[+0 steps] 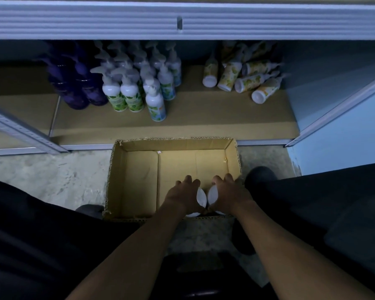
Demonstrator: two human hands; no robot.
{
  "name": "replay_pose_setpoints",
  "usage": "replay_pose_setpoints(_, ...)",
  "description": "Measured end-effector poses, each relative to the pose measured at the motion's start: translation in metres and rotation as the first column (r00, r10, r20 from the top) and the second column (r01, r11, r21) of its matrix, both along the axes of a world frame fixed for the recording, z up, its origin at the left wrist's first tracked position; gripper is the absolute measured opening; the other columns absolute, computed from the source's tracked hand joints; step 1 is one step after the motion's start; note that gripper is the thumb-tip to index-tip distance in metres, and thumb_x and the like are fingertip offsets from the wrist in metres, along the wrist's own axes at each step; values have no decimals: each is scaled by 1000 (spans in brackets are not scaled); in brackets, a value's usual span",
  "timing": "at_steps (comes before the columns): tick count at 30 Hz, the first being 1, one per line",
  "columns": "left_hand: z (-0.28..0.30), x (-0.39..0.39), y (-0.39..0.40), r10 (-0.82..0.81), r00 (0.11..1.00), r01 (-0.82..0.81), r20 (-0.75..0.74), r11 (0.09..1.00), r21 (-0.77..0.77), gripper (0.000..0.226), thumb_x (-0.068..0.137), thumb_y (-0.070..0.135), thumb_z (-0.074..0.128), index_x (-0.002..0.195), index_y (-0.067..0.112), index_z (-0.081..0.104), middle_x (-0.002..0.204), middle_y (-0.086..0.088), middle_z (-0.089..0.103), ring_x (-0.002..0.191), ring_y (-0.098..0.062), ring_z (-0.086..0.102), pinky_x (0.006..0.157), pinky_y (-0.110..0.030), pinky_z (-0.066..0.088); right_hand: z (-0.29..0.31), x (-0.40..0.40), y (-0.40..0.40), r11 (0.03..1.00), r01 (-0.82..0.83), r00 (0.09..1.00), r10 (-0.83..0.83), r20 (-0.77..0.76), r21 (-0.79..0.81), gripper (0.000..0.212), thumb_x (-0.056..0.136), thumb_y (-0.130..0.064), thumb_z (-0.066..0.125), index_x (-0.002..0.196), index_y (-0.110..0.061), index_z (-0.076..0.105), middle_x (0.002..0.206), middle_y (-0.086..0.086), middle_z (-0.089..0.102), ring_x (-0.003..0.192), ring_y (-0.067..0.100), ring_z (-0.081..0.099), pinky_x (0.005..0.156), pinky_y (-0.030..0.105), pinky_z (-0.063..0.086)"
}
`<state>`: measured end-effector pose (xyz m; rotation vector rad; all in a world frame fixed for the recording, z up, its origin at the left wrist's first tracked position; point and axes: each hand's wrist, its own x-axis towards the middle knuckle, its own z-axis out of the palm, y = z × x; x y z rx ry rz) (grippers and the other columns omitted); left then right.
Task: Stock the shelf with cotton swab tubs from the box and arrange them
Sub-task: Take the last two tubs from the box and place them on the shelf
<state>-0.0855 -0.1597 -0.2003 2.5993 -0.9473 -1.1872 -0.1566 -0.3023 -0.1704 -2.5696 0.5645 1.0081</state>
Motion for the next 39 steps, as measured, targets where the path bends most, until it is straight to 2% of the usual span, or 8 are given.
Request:
replay_pose_setpoints(8, 0, -3, -1, 32, 999, -32, -11, 999, -11, 84, 72, 49, 76, 139, 18, 38, 138, -9, 39, 123, -33, 46, 96, -46, 49, -11, 0, 5, 999, 37, 999, -37, 27, -18, 68, 83, -37, 73, 137, -23, 35, 142, 11, 31, 125, 39, 45, 99, 49, 47)
replay_pose_setpoints(15, 9, -2, -2, 69, 996, -70, -50, 997, -18, 82, 76, 42, 73, 141, 12, 34, 139, -11, 42, 126, -32, 44, 101, -45, 46, -11, 0, 8, 997, 70, 996, -68, 55, -36, 80, 82, -41, 74, 144, -22, 28, 148, 12, 25, 130, 39, 38, 101, 48, 46)
replay_pose_setpoints(18, 13, 0, -2, 113, 992, -116, -51, 992, -56, 91, 76, 43, 75, 146, 11, 25, 144, -11, 40, 131, -33, 40, 104, -46, 43, -7, 3, 10, 995, 35, 996, -27, 86, -93, 92, 76, -49, 78, 146, -22, 24, 148, 13, 24, 130, 40, 36, 101, 48, 45)
replay_pose_setpoints(20, 17, 4, -1, 136, 990, -138, -40, 988, -75, 101, 74, 44, 77, 149, 10, 18, 148, -11, 37, 134, -33, 38, 106, -47, 41, -4, 7, 11, 995, 60, 991, -50, 126, -80, 91, 76, -49, 78, 145, -24, 24, 149, 12, 23, 130, 39, 36, 99, 49, 47)
replay_pose_setpoints(23, 26, 12, 1, 171, 985, -169, 11, 981, -99, 104, 72, 48, 78, 149, 12, 19, 149, -9, 34, 135, -33, 34, 106, -47, 42, 4, 15, 11, 993, 83, 976, -64, 209, -80, 87, 78, -48, 76, 144, -24, 26, 149, 11, 26, 129, 38, 38, 97, 47, 47)
replay_pose_setpoints(27, 43, 25, 7, 172, 975, -156, 143, 981, -115, 96, 69, 53, 77, 144, 14, 32, 142, -6, 31, 126, -32, 34, 100, -45, 45, 22, 29, 12, 994, 92, 954, -71, 290, -59, 89, 72, -43, 80, 140, -23, 26, 143, 8, 34, 126, 34, 40, 95, 45, 48)
replay_pose_setpoints(34, 78, 45, 20, 152, 960, -120, 236, 982, -147, 96, 65, 49, 79, 145, 15, 37, 140, -6, 34, 126, -32, 38, 99, -46, 46, 71, 48, 8, 999, 40, 909, -32, 415, -12, 81, 68, -42, 84, 133, -29, 37, 134, 2, 32, 123, 27, 42, 88, 41, 50)
replay_pose_setpoints(39, 121, 59, 24, 135, 938, -59, 321, 970, -235, 91, 62, 47, 79, 138, 13, 43, 132, -5, 42, 115, -30, 46, 94, -43, 47, 120, 59, 2, 999, -16, 868, -2, 496, 32, 78, 66, -44, 84, 130, -32, 42, 130, 0, 33, 119, 25, 44, 93, 43, 50)
